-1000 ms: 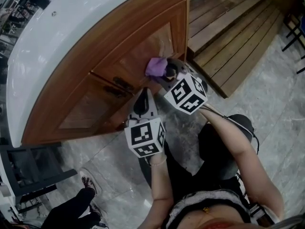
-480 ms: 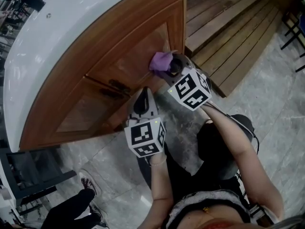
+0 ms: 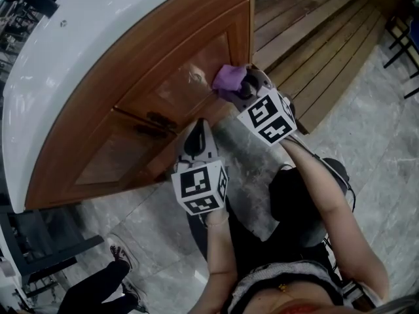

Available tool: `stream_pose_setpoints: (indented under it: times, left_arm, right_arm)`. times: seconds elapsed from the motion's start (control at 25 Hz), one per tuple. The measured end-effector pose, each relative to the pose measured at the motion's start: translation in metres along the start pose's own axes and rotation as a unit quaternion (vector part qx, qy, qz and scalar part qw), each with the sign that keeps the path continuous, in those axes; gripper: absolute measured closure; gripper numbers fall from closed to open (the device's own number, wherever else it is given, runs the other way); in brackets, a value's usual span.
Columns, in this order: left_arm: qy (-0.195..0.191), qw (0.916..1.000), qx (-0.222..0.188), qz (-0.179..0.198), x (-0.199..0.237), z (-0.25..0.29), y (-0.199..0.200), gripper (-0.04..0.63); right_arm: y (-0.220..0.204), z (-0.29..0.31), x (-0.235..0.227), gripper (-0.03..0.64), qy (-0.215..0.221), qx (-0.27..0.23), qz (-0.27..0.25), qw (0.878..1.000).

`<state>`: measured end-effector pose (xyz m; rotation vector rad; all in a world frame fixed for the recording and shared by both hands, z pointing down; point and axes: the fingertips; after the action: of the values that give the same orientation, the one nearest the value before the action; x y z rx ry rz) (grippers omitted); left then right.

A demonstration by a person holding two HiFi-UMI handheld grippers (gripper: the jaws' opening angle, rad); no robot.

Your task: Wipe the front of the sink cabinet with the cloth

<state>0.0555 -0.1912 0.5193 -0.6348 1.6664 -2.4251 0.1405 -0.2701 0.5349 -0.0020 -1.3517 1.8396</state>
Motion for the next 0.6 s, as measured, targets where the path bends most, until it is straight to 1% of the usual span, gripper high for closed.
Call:
stream_pose_setpoints:
  times: [0.24,0.4,0.6]
  left_arm:
    - [-0.004,1.0000,0.002,-0.001,-0.001,0.005,-0.002,0.594]
    - [-0.006,1.0000,0.003,-0.002,-0.003,0.007,-0.004,0.595]
    - [-0.007,1.0000,0.005,-0.001,-0.004,0.008,-0.004,0.594]
  right_arm:
    - [-0.015,-0.002,-0.019,0.433,-0.020,0.014,0.006,1.000]
    - [-0.020,-0.004,-0.027,0.433,-0.017,0.014,0.031,0.999]
    - [-0.020,-0.003,-0.027,0.433,-0.017,0.017,0.026,0.999]
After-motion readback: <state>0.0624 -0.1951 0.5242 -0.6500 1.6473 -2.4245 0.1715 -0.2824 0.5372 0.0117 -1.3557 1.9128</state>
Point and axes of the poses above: the fingertips, and each gripper's own axes: z forward along the fingers, x to its left, y out of its top, and after that the axes turned 11 degrees about -z, right-handed
